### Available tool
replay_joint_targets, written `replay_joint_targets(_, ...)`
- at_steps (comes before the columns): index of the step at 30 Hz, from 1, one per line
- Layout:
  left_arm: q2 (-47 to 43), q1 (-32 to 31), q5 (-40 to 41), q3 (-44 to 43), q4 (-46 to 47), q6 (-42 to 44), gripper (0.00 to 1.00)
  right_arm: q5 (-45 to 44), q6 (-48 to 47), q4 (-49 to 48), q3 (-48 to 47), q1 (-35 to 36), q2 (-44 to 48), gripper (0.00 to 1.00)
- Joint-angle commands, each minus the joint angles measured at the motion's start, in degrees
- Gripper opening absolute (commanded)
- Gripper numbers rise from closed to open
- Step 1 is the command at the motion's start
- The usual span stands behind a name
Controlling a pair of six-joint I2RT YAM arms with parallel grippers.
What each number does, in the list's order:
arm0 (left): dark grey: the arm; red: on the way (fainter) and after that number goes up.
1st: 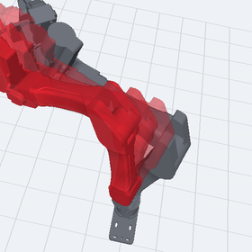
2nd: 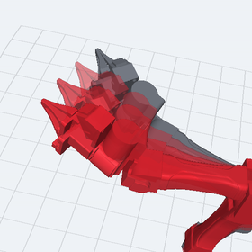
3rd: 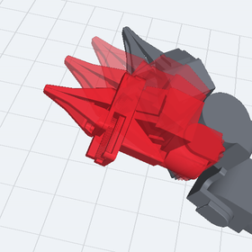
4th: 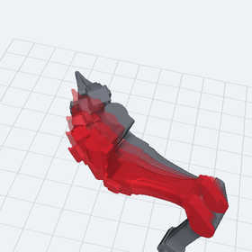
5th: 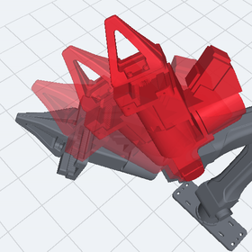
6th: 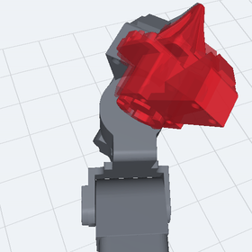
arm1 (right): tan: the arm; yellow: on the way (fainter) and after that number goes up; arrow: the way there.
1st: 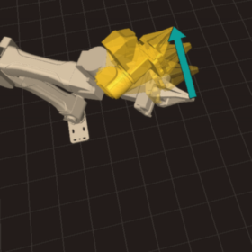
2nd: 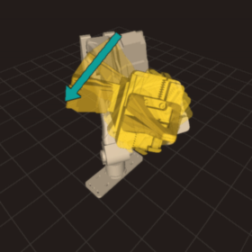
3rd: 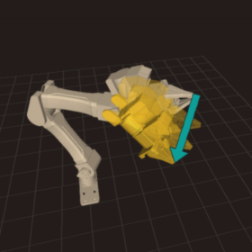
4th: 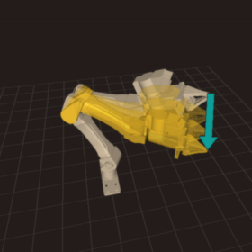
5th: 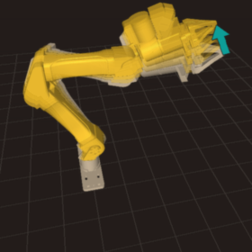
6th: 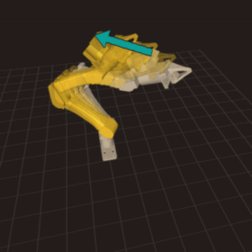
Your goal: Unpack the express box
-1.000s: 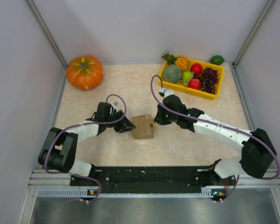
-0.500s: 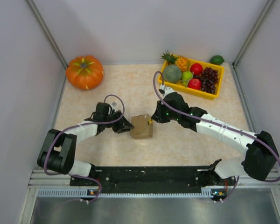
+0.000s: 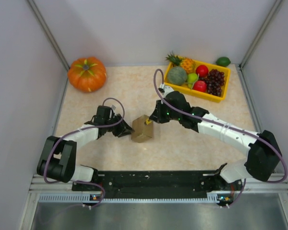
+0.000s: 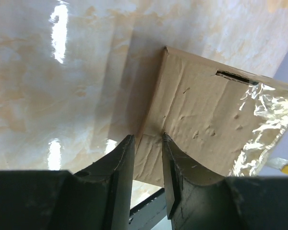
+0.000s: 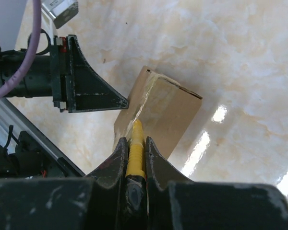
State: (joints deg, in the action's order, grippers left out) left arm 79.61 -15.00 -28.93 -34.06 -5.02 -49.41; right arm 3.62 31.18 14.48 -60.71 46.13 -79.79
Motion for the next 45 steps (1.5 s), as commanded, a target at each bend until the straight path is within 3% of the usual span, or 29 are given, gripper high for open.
replay_joint_targets(1,-0.1,0.0,5.0,0.1,-4.1,0.5,0.33,1.9,-0.3,-2.2,-4.8,0.9,-2.7,0.0)
replay_joint_targets(13,-2.7,0.3,7.7,-0.2,-6.5,0.0,0.33,2.2,-2.4,-1.9,-10.0,2.9,-9.0,0.0)
replay_joint_targets(21,-10.4,0.4,21.1,-6.4,-18.6,2.4,0.37,4.7,-4.2,-2.7,-12.8,3.3,-7.3,0.0)
replay_joint_targets(29,-14.1,0.4,25.3,-13.9,-21.4,6.2,0.42,6.9,-6.5,-4.5,-11.3,5.4,-2.8,0.0)
replay_joint_targets(37,-7.7,0.5,16.9,-20.9,-13.4,16.7,0.54,2.5,-19.1,-10.3,-1.6,14.9,1.7,0.0)
replay_joint_targets(41,1.0,0.5,3.7,-26.8,-13.2,21.4,0.57,-5.1,-24.1,-13.7,0.0,20.7,-0.8,0.0)
replay_joint_targets(45,7.4,0.4,-3.8,-32.5,-13.7,23.7,0.56,-14.9,-27.7,-21.6,0.9,24.6,-6.0,0.0)
